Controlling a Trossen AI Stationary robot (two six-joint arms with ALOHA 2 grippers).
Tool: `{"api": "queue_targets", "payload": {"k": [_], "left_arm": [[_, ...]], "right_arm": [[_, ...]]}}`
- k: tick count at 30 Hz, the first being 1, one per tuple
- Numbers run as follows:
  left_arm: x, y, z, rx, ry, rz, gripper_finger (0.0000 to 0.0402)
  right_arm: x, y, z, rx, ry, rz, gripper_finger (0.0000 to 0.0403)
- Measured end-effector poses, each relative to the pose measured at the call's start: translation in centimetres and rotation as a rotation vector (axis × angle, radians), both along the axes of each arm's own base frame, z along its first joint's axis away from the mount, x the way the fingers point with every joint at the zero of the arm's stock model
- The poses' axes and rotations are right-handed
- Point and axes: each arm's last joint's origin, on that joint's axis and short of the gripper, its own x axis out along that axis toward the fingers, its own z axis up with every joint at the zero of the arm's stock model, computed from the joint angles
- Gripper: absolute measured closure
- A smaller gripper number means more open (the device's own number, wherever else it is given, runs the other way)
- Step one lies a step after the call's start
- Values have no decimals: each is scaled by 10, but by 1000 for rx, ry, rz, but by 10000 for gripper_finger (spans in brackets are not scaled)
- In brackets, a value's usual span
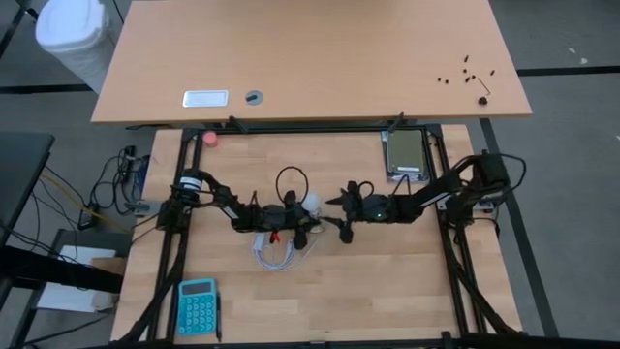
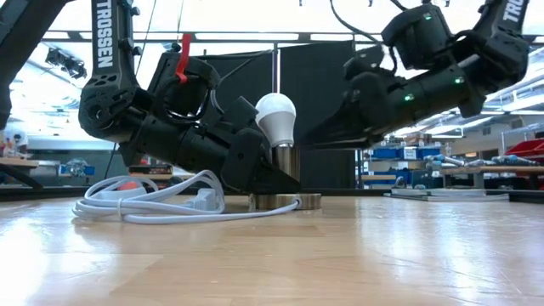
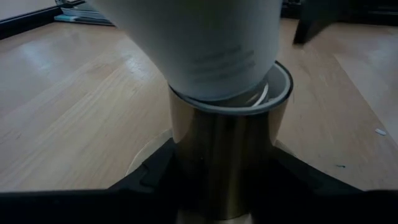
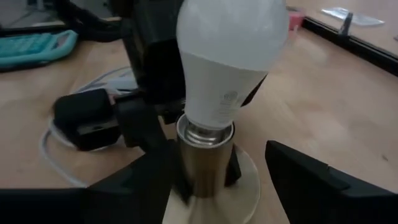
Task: Screw lightbulb
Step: Insert the lightbulb into the lamp holder
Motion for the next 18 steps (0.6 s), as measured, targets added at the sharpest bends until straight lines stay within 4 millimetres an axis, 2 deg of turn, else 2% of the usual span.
{"api": "queue_targets", "payload": {"k": [5, 9, 11, 14, 18], "left_arm": [[0, 0, 0, 0, 0, -1, 224], [0, 0, 0, 0, 0, -2, 224], [0, 0, 0, 1, 0, -3, 224], [0, 0, 0, 1, 0, -3, 224], [0, 0, 0, 1, -1, -3, 224]], "right_arm": [[-22, -3, 7, -42, 1, 90, 139], [-34, -5, 33, -107, -82, 131, 163], [-38, -5, 42, -138, -83, 140, 199], [-40, -5, 50, -175, -46, 154, 276], [-40, -5, 51, -177, -24, 158, 380]]}}
